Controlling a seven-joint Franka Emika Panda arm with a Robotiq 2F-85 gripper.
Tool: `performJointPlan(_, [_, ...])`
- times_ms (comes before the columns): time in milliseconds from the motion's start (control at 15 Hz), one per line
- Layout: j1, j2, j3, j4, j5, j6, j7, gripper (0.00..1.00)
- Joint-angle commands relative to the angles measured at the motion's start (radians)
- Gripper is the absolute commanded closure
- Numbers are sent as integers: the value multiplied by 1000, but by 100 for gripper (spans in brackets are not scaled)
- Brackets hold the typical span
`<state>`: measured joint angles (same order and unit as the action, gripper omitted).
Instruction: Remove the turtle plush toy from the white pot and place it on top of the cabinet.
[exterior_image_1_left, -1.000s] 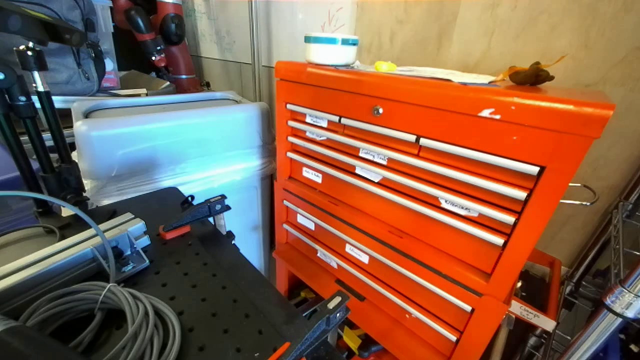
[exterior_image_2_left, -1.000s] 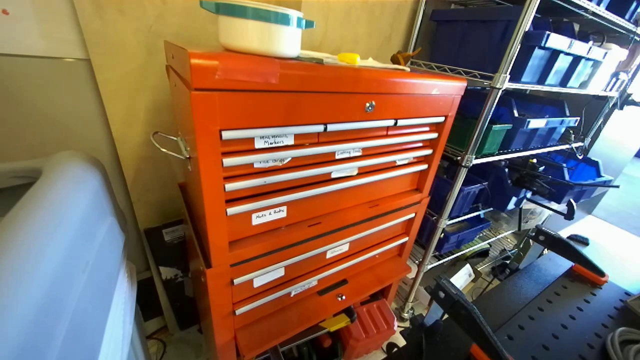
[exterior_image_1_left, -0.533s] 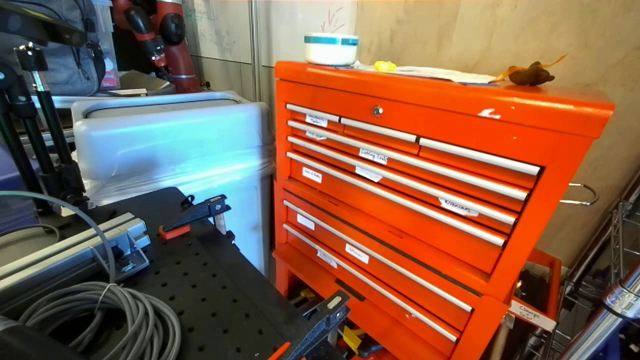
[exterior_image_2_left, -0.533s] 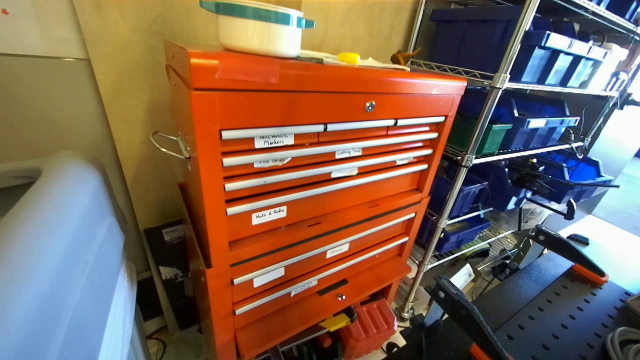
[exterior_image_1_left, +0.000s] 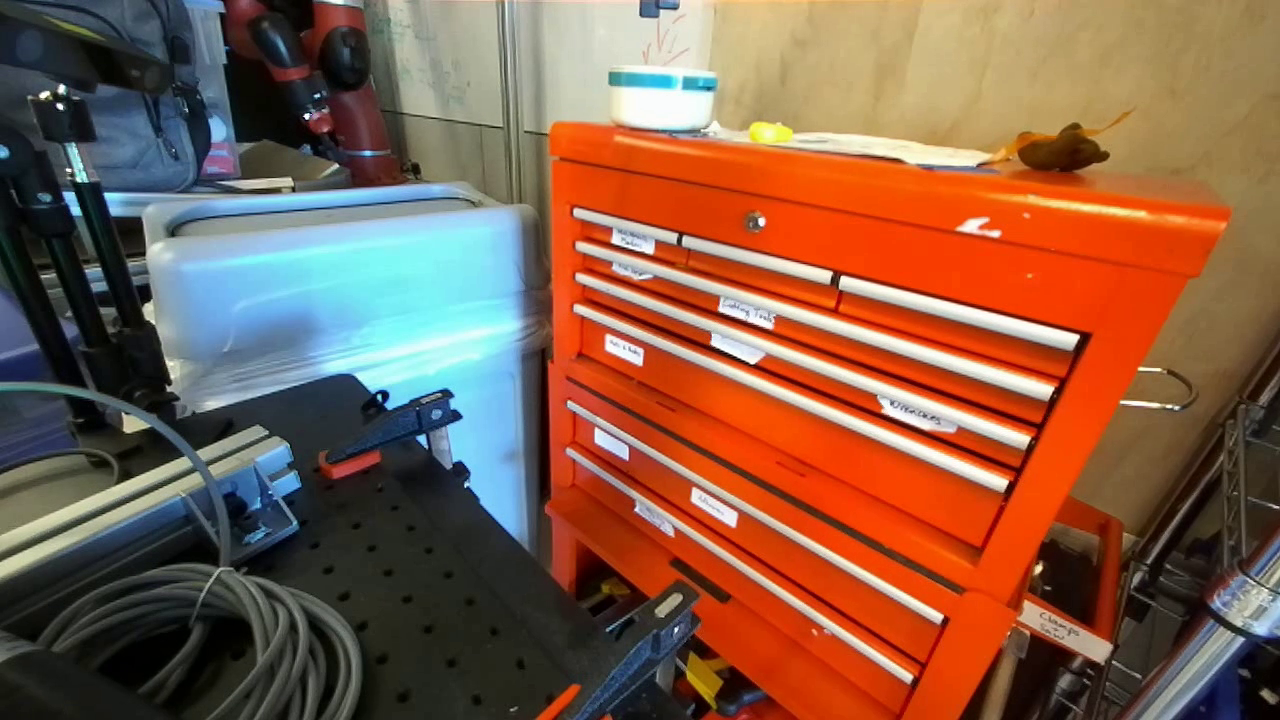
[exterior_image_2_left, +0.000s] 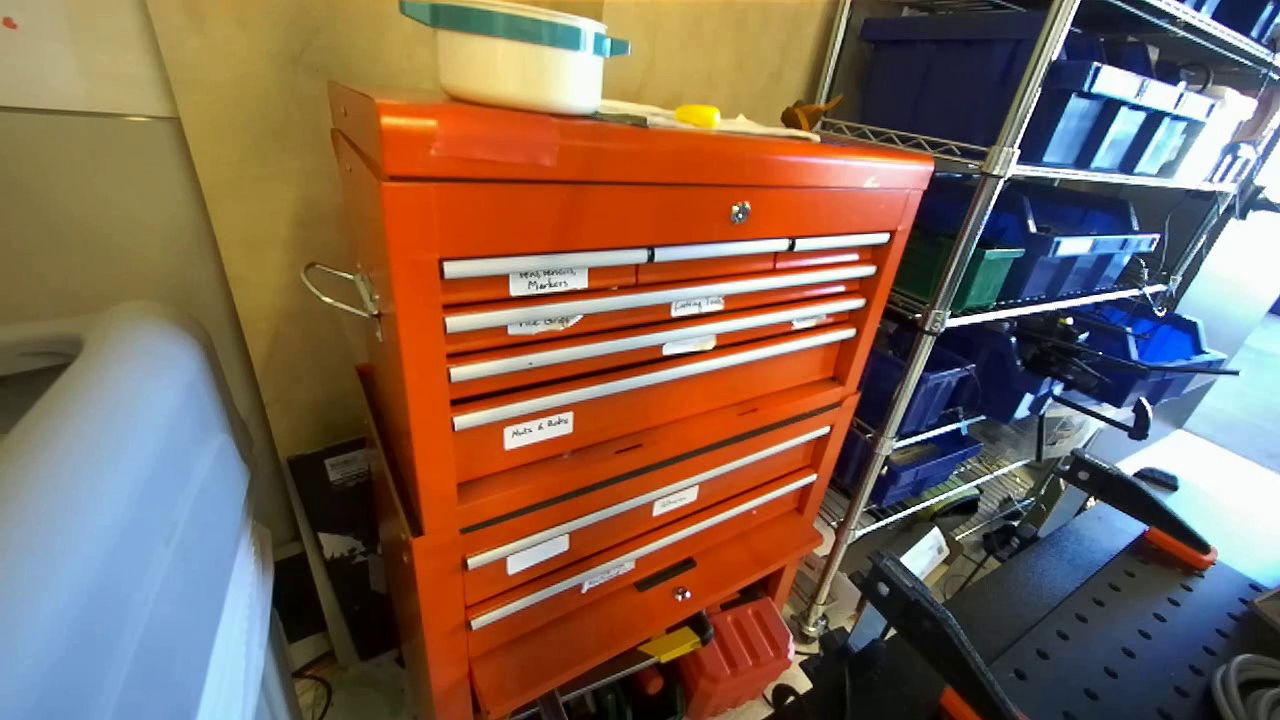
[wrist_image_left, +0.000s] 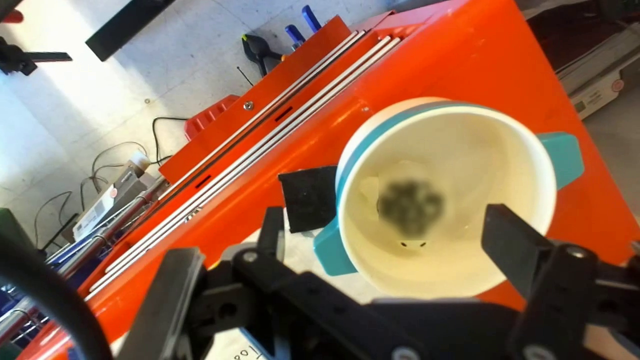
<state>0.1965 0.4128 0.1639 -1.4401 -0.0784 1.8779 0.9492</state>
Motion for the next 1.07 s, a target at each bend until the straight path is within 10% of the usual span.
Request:
performJointPlan(0, [35, 85, -36, 167, 15, -107, -53, 0])
performJointPlan(1000, [117, 252, -87, 378, 0, -156, -74, 0])
